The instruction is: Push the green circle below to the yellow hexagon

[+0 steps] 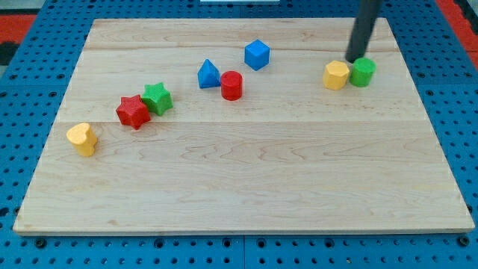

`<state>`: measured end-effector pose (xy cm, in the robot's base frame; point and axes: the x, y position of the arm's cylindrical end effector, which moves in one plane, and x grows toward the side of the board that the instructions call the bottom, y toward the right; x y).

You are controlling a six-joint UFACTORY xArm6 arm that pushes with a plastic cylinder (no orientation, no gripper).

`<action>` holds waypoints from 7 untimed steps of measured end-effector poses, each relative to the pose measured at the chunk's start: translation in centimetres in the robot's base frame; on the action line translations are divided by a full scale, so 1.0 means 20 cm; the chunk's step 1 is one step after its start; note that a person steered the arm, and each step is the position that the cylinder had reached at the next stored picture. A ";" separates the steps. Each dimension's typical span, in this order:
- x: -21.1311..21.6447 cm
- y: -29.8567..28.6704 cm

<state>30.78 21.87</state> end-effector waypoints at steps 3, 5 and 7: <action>0.24 0.19; 0.31 0.13; 0.15 -0.02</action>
<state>33.87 21.56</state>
